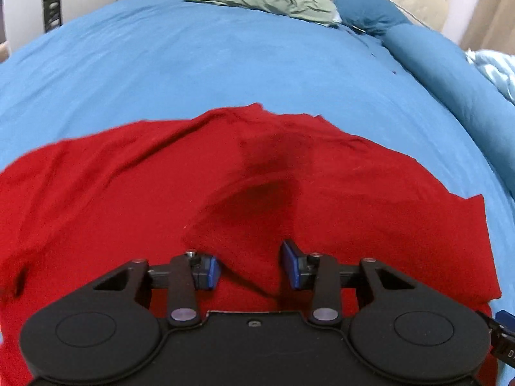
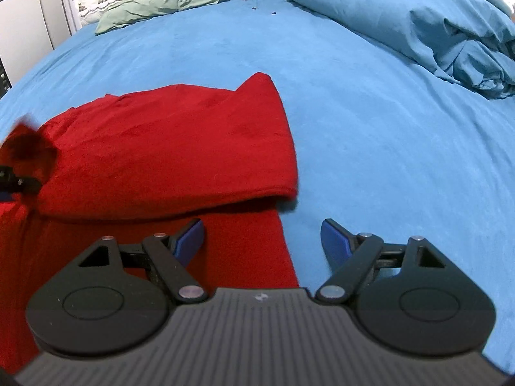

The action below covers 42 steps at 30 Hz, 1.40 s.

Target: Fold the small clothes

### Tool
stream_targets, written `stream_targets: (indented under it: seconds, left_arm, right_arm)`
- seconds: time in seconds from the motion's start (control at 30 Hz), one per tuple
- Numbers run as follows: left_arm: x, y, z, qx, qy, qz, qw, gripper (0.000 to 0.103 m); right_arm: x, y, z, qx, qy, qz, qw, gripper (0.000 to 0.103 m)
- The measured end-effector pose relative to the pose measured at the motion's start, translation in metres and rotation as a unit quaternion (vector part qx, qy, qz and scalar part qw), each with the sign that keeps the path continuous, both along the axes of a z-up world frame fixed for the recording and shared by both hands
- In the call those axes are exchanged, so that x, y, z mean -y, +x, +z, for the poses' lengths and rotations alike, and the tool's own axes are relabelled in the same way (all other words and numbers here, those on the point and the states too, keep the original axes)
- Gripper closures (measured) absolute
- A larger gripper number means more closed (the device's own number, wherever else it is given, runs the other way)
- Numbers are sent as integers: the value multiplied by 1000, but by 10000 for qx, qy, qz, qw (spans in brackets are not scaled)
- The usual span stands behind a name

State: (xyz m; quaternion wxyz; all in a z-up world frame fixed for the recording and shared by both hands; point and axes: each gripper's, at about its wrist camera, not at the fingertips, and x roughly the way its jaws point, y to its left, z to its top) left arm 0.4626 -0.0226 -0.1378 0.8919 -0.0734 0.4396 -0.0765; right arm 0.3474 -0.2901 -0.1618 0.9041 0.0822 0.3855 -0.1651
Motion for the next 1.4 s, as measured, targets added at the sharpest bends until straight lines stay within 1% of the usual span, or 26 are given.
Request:
stream_targets:
  seconds: [0.1,0.17,0.2,0.23,0.27,0.3,0.4,0.5,0.53,0.6,0.67,0.77,0.87,0.97,1.03,1.13,1.17,1.2,1.23,1.27,1.33,1.37,1.4]
  left_arm:
    - [9,-2,-3,156,-23,-142,9998,58]
    - [9,1,-5,193,-208,-177,9994,59]
    - [7,4,-6,190,-282,-148,9993,65]
    - [6,6,-5,204,-338,-121,9991,77]
    - [4,7,-2,212,-362,-96,9991,100]
    - [4,11,3,252,-389,-72,9989,99]
    - [-11,5,31,710,-387,118,9967,99]
    - [-31,-6,59,1131,-225,437,9924,99]
    - [-38,-10,65,1223,-153,531,9910,99]
    - [-54,-14,70,1301,10,661,9893,99]
    - [-65,-15,65,1230,117,718,9897,99]
    - [-83,-17,49,1017,54,832,9913,99]
    - [-87,-17,40,982,105,891,9911,99]
    - [-92,-20,32,926,39,920,9914,99]
    - [-93,-20,26,776,47,893,9930,95]
    - [-99,-30,18,468,216,904,9946,78]
    - [-101,-34,18,389,323,961,9941,69]
    - [-104,-38,18,342,422,1023,9933,64]
    - [-106,-43,19,298,509,1080,9924,63]
    - [-109,-48,23,282,571,1113,9917,63]
    - [-109,-58,34,397,649,1032,9917,62]
    - [-105,-62,42,507,714,902,9921,57]
    - [-100,-61,45,626,781,740,9922,49]
  right_arm:
    - [2,2,-3,-39,-27,122,9999,6]
    - [1,9,-6,-68,-110,234,9996,5]
    - [1,10,-6,-75,-156,282,9995,4]
    - [0,10,-7,-81,-214,329,9992,3]
    - [0,11,-8,-79,-285,362,9989,3]
    - [-1,12,-8,-66,-372,379,9986,3]
    - [-6,17,-8,-79,-695,434,9966,3]
    - [-14,25,-7,-148,-1052,529,9929,3]
    - [-17,28,-7,-192,-1181,480,9917,3]
    - [-22,34,-6,-245,-1326,572,9892,3]
    - [-24,41,-8,-342,-1402,615,9876,4]
    - [-26,50,-11,-473,-1532,615,9851,4]
    - [-26,55,-7,-505,-1741,655,9812,6]
    - [-16,56,-8,-718,-1863,370,9792,7]
    - [-8,54,-9,-789,-1680,258,9823,7]
    - [-9,51,-6,-838,-1728,326,9809,7]
    - [-9,50,-4,-839,-1719,381,9808,7]
    - [-10,48,0,-828,-1671,421,9815,7]
    - [-11,45,6,-777,-1591,468,9831,7]
    - [-13,42,12,-703,-1516,508,9846,7]
    - [-21,38,26,-528,-1303,655,9879,7]
    - [-27,38,32,-444,-1153,816,9890,7]
    - [-34,41,36,-362,-1027,1013,9889,7]
